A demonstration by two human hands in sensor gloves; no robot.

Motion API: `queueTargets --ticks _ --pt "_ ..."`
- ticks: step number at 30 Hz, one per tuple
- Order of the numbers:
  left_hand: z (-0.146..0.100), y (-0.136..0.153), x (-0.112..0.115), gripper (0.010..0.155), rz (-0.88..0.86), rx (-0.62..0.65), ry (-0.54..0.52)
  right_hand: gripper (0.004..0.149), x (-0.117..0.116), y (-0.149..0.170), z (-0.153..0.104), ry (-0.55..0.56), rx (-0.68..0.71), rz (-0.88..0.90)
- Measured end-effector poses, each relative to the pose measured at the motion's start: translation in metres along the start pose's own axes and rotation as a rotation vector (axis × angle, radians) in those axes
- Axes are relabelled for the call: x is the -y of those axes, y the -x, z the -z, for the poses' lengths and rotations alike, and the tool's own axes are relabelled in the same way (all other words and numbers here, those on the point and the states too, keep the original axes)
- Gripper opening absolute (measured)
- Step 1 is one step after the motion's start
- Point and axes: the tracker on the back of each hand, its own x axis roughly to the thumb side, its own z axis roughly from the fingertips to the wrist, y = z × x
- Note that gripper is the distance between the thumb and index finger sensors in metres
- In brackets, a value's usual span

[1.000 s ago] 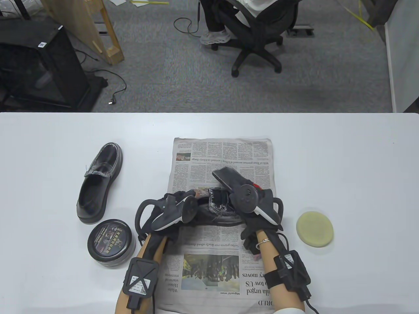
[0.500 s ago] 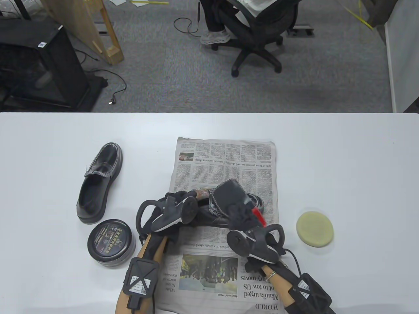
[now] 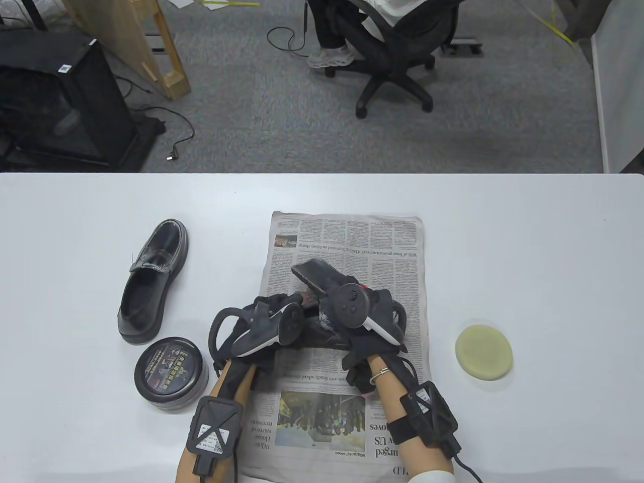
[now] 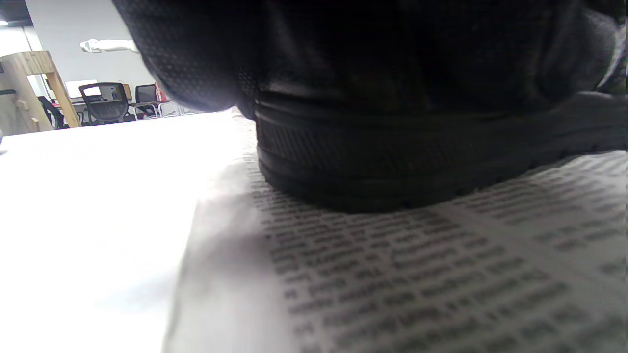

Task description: Dip and apply leather care cream with polishing sponge on shoes

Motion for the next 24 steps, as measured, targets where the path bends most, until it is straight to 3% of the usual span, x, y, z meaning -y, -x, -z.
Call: queueTargets --ticks 5,11,17,24 --pt "0.000 0.000 0.001 0.092 -0.013 0.003 -0.003 0.053 0.004 0.040 -0.017 0.025 -0.076 -0.119" --pt "0.001 -0.005 -0.002 0.092 0.031 -0.002 0.018 0.052 0.002 0.047 -0.050 0.077 -0.008 -0.246" --pt "0.001 -0.005 -0.001 0.091 0.013 0.016 0.012 0.051 -0.013 0.023 -0.091 0.122 0.174 -0.319" --pt "0.000 -0.010 -0.003 0.088 0.058 0.039 0.030 0.052 -0.006 -0.030 -0.083 0.086 0.345 -0.200"
